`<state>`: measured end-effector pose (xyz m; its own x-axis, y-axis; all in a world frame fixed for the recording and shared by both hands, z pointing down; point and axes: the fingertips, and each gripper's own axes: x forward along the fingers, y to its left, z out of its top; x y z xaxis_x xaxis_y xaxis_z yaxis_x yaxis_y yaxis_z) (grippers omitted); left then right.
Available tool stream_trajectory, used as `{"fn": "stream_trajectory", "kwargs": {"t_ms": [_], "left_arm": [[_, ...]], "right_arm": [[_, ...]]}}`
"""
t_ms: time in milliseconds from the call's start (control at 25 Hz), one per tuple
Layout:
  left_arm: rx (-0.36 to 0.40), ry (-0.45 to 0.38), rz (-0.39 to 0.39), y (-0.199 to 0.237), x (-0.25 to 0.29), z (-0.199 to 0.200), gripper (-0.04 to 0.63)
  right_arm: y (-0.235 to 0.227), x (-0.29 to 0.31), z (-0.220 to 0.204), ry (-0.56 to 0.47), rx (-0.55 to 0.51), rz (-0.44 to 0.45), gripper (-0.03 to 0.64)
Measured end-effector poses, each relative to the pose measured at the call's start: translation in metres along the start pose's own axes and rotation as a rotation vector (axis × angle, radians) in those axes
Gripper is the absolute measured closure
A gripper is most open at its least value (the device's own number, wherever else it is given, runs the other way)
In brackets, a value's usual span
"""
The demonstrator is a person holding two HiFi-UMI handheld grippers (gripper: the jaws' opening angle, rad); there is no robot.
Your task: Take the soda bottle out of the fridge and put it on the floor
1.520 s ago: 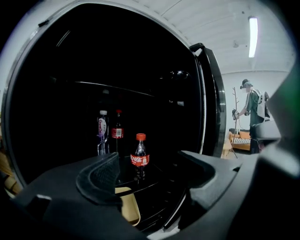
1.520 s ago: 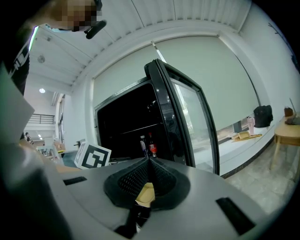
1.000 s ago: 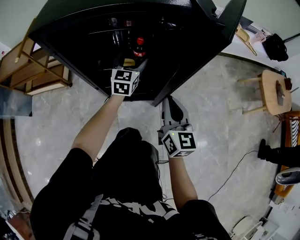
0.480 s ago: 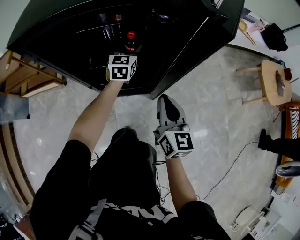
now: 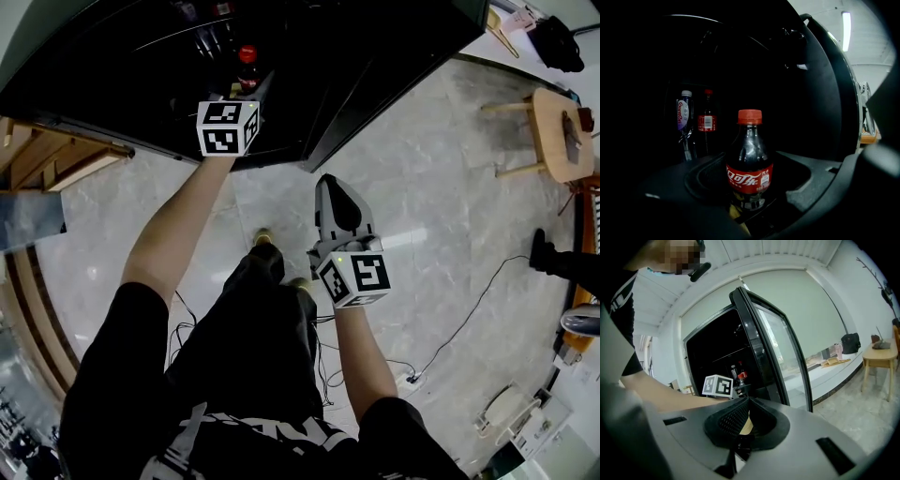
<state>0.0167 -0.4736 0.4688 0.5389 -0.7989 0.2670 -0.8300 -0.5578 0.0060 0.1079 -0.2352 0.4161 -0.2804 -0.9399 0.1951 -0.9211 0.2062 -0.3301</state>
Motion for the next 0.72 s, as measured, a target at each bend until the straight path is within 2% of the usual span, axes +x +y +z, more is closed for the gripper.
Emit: {"fn": "stream_trajectory", "kwargs": {"t_ms": [160,560,720], "left_arm": [[-0.014,-0.009,0.01,-0.005,-0.022,-0.001,0.295],[0.01,-0.026,-0.042,-0.029,-0.075,-0.002,0.295],[-0.005,-0.037,-0.061,-0.042,-0.09,-0.013,0.295]], "right_arm": [[-0.001,-0.009,-0.004,0.003,-0.005,-0.005,0.594],[0.011,-0.03,-0.028,0.009,-0.037,0.019,0.594],[0.003,-0.038,-0.04,0.001,-0.042,0.017,0.594]]}}
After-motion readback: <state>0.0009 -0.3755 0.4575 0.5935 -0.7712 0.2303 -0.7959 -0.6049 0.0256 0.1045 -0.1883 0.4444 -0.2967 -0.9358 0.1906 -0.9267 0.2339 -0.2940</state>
